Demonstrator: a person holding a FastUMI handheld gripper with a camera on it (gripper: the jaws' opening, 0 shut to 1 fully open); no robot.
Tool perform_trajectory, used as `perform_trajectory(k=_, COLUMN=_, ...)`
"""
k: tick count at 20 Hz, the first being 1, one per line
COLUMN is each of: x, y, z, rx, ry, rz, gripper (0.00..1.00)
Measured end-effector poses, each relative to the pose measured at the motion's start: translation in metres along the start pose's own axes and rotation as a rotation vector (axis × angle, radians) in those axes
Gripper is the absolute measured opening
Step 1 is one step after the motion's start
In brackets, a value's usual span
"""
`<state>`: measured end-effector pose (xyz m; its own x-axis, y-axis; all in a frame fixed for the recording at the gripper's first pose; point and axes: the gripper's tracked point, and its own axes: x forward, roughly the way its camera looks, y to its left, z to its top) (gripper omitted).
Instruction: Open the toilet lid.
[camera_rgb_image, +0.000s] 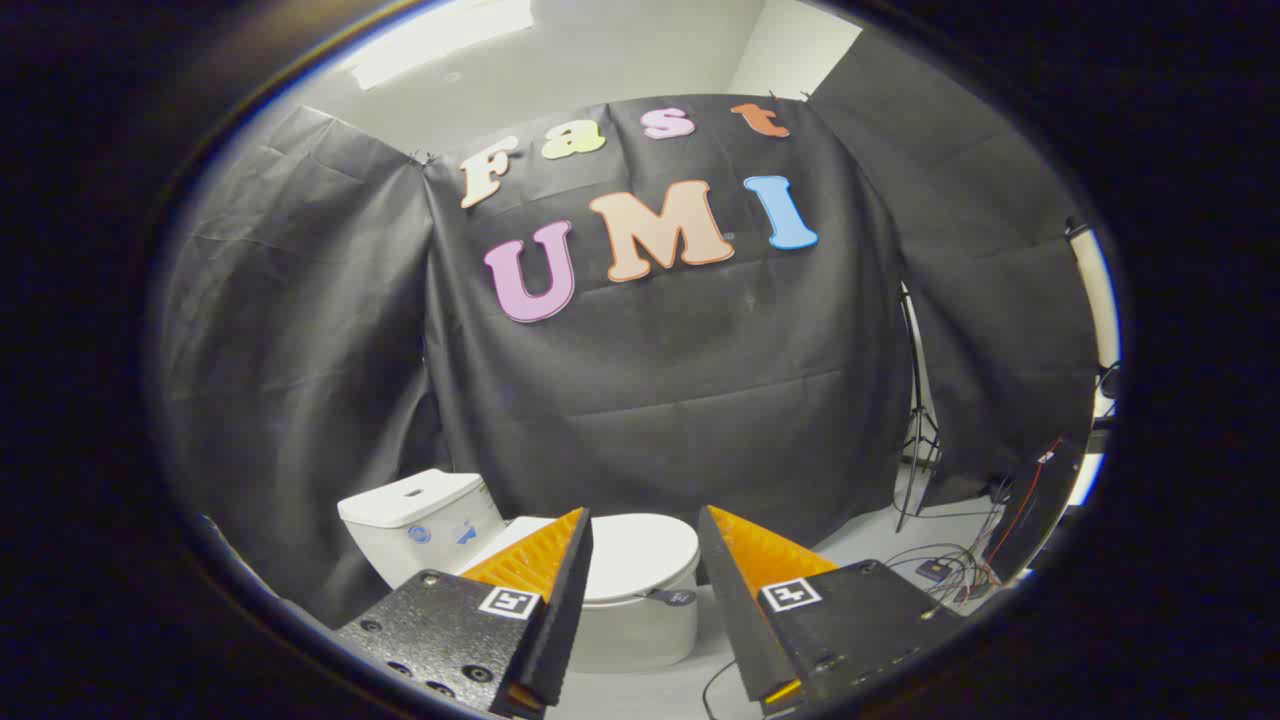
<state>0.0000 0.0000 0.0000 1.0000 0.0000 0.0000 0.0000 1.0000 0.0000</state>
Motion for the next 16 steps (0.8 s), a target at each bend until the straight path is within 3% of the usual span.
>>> perform_trajectory(k=16, x=-0.001, y=-0.012, z=-0.001, rx=0.058, ry=-0.016, rz=-0.041, gripper=0.66)
